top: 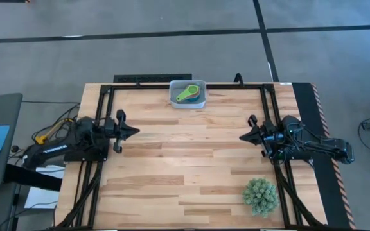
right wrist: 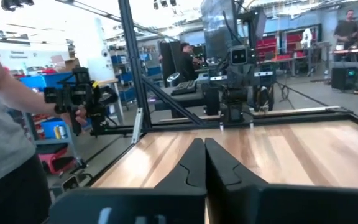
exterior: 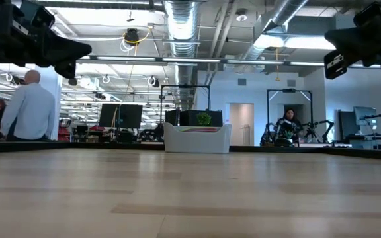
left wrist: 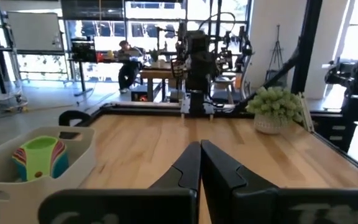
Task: Nest measuring cups in basket
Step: Return to Home Position
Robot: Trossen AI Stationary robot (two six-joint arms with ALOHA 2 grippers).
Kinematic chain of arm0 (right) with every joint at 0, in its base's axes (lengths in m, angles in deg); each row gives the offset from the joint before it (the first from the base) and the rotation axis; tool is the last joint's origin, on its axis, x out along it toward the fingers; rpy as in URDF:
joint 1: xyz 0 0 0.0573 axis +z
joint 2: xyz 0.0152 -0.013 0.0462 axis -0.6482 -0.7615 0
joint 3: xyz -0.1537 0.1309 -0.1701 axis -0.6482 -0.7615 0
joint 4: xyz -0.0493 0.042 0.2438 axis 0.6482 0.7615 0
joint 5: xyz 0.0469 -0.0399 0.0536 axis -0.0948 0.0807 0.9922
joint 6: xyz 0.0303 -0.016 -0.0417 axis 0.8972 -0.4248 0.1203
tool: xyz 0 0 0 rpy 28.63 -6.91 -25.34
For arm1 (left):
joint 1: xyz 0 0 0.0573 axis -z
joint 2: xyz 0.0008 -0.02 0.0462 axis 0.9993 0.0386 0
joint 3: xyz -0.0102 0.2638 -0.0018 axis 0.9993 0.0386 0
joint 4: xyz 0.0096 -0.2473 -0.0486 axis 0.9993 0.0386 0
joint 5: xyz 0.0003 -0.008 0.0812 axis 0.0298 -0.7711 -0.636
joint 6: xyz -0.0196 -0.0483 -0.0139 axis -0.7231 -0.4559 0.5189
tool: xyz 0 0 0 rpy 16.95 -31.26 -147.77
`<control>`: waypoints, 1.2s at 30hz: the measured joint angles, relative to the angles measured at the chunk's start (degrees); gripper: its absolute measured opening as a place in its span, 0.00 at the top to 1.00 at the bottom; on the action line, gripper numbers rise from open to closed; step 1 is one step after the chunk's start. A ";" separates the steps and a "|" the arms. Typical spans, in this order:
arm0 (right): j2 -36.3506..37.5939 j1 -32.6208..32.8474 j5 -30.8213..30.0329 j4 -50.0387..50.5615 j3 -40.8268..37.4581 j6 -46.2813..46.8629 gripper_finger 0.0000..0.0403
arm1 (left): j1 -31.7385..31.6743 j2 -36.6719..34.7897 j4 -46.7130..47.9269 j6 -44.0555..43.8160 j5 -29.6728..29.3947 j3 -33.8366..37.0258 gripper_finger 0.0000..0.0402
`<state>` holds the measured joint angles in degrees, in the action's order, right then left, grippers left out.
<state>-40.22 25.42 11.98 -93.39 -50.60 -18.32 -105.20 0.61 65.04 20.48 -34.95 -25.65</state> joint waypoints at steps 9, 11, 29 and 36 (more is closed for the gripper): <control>0.00 0.00 3.29 -0.02 -0.02 3.37 0.99 | 0.82 -0.13 0.71 -1.20 2.14 -0.22 1.00; 0.00 0.00 3.31 -0.02 -0.02 3.40 0.99 | 0.98 -0.15 0.02 -2.04 0.47 -0.04 1.00; 0.00 -0.13 3.22 2.82 -0.04 3.47 0.93 | 9.55 0.00 6.10 -1.24 -11.30 0.00 1.00; -0.02 -0.11 3.15 4.53 -0.04 10.25 0.91 | 9.55 0.02 8.44 -2.29 -12.04 0.02 1.00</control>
<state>-40.24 25.31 15.13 -88.86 -50.65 -8.07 -95.65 0.64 73.48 18.19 -46.99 -25.63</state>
